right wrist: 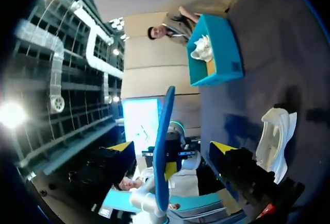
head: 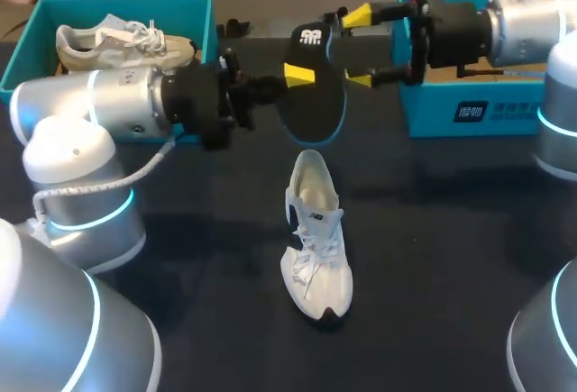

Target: Take the shoe out of the shoebox, open the shoe tongue, remove and reinsert the insole, then place the shoe into the shoebox

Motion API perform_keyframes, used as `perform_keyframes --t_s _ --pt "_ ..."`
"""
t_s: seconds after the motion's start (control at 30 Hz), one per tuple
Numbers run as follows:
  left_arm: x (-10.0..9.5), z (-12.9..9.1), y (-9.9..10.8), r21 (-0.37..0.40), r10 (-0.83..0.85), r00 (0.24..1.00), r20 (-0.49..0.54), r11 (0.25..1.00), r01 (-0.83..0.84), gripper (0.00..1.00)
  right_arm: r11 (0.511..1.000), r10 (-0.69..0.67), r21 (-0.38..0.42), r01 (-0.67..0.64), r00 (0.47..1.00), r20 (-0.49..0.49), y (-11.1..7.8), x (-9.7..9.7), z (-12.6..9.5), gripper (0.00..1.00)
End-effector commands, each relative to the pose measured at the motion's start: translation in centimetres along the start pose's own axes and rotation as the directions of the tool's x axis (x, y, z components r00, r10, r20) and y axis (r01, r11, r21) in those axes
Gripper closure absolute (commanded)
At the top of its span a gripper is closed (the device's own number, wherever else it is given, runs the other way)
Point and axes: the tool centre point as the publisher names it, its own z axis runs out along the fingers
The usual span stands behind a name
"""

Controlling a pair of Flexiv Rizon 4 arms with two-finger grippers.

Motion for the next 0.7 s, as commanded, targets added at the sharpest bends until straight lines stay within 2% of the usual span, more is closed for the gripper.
perform_keyframes --t_s 0.03,0.2,0.43,0.7 --pt "-0.6 -1.3 -1.0 -0.012 0.000 1.000 -0.005 1.000 0.000 1.00 0.998 -0.061 0.023 0.062 0.998 -0.015 -1.3 -0.9 -1.9 0.00" --pt "-1.0 -2.1 -1.6 -0.014 -0.008 1.000 -0.012 1.000 0.008 1.00 0.997 -0.061 0.055 0.060 0.998 0.007 -2.1 -1.4 -3.1 0.00" --pt "-1.2 -3.0 -1.8 -0.028 -0.008 1.000 -0.027 1.000 0.007 1.00 0.998 -0.060 -0.003 0.060 0.998 0.012 -3.6 -1.5 -5.6 0.00" --pt "-0.7 -3.4 -1.2 -0.029 0.010 0.998 -0.063 1.000 -0.012 1.00 0.997 -0.078 0.023 0.078 0.997 0.009 -4.5 -0.9 -6.1 0.00"
